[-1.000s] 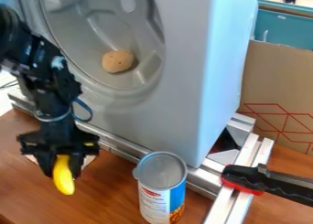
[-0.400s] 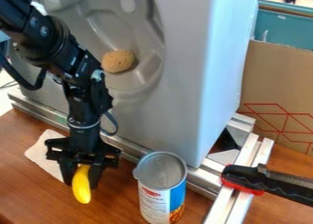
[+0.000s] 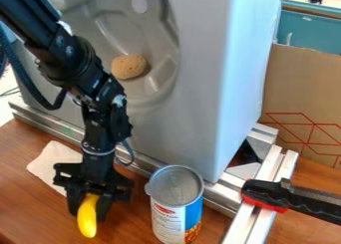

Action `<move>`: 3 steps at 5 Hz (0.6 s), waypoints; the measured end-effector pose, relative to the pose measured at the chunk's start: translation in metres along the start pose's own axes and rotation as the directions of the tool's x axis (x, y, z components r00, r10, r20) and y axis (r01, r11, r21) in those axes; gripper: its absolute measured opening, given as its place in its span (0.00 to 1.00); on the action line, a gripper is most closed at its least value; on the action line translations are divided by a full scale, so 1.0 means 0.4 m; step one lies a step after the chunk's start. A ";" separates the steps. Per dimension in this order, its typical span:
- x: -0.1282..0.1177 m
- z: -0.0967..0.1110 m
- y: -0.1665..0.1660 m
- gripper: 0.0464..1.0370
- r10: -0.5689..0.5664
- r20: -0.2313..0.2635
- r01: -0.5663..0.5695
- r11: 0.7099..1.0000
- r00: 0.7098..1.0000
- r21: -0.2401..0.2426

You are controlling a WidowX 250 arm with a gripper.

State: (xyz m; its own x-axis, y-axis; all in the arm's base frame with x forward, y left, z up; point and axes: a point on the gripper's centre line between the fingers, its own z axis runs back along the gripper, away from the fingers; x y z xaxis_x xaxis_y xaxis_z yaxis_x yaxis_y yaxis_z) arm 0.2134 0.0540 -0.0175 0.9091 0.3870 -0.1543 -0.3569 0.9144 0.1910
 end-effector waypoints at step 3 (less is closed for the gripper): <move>0.029 -0.024 0.000 0.47 -0.032 0.073 0.031 0.999 0.997 0.012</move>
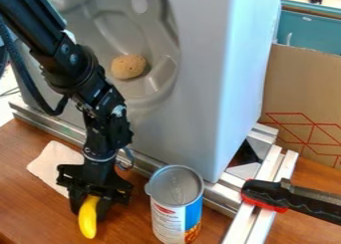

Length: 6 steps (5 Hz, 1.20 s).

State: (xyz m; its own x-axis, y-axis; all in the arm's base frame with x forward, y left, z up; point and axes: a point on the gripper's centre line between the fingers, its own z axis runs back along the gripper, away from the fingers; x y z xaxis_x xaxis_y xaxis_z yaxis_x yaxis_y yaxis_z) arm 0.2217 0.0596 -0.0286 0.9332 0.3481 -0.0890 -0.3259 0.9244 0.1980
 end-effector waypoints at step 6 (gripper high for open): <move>-0.132 0.285 0.099 0.97 0.001 0.239 0.001 1.000 0.971 -0.010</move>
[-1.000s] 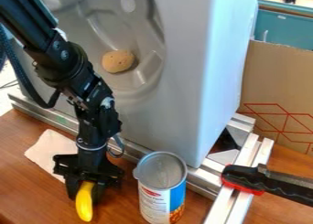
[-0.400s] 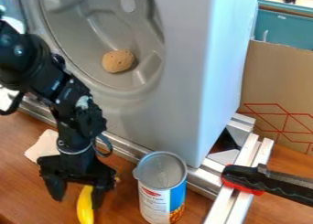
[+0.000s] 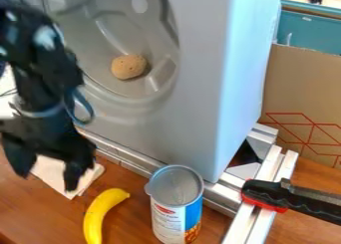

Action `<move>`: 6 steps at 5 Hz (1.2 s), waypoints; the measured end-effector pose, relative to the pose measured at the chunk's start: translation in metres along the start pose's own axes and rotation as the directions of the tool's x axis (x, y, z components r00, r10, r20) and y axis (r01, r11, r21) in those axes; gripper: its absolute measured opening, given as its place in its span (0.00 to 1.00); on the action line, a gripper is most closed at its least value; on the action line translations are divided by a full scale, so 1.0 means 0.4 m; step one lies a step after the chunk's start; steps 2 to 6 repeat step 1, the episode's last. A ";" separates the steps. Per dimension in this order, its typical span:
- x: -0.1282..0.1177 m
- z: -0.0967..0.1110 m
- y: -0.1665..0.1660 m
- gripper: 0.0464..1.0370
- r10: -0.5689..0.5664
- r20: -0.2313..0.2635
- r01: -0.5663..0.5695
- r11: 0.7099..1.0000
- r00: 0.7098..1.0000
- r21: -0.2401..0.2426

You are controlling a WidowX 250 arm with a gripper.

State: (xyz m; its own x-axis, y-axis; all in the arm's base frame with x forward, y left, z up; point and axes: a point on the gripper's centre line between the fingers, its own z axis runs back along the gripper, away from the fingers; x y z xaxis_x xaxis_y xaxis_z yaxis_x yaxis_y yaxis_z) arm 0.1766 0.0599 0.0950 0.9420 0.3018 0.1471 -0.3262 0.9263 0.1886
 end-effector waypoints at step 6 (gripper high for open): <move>0.033 0.027 0.036 0.97 -0.087 0.022 0.087 0.996 0.996 -0.002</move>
